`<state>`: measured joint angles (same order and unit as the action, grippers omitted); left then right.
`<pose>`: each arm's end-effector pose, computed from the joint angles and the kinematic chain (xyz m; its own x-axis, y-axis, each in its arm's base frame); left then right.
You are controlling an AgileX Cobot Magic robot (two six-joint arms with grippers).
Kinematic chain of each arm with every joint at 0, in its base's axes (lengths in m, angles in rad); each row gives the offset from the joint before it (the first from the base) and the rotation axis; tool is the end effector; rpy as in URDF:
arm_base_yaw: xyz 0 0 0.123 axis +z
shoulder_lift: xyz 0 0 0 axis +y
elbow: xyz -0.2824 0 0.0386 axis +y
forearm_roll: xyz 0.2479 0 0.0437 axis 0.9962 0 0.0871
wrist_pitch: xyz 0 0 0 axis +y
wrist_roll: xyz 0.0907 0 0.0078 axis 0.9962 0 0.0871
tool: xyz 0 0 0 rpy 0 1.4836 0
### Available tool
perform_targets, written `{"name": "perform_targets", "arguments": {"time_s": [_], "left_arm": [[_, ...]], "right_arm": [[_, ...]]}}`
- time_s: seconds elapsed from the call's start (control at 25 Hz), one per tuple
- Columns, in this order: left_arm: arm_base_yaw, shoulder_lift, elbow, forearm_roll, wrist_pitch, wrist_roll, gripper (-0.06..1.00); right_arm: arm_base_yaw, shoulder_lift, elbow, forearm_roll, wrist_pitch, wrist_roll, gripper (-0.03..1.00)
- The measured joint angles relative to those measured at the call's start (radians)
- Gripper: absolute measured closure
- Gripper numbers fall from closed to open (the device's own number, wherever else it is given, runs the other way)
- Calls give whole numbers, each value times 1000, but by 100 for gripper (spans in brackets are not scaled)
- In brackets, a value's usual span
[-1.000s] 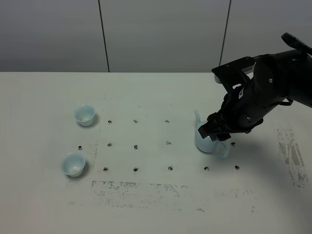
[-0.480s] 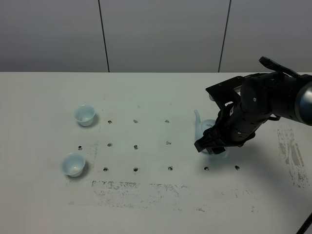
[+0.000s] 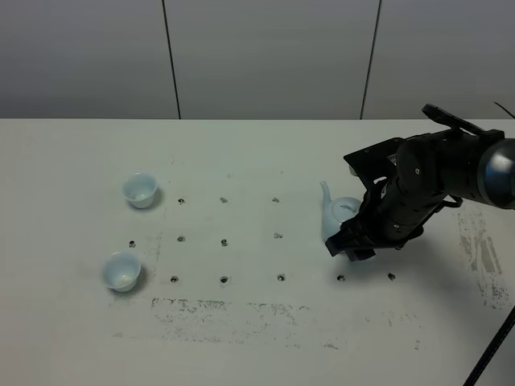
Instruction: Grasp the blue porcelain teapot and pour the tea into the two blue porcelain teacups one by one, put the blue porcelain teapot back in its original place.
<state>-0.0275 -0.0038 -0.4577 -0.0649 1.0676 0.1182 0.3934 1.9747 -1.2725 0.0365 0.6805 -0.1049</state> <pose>-0.0013 -0.0051 0.2649 -0.4864 0.1000 -0.8680 0.1194 0.9917 0.0474 0.3581 0.1509 0.1531 -0.8564 -0.4382 -0.2730 -0.4558 0.8901 0.0012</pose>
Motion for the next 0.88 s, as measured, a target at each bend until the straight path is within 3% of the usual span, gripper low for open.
{"name": "perform_targets", "arguments": {"time_s": [0.64, 0.88], "left_arm": [[0, 0, 0, 0, 0, 0, 64], [0, 0, 0, 0, 0, 0, 64]], "right_arm": [[-8, 1, 0, -1, -15, 0, 58], [-9, 1, 0, -1, -16, 0, 72]]}}
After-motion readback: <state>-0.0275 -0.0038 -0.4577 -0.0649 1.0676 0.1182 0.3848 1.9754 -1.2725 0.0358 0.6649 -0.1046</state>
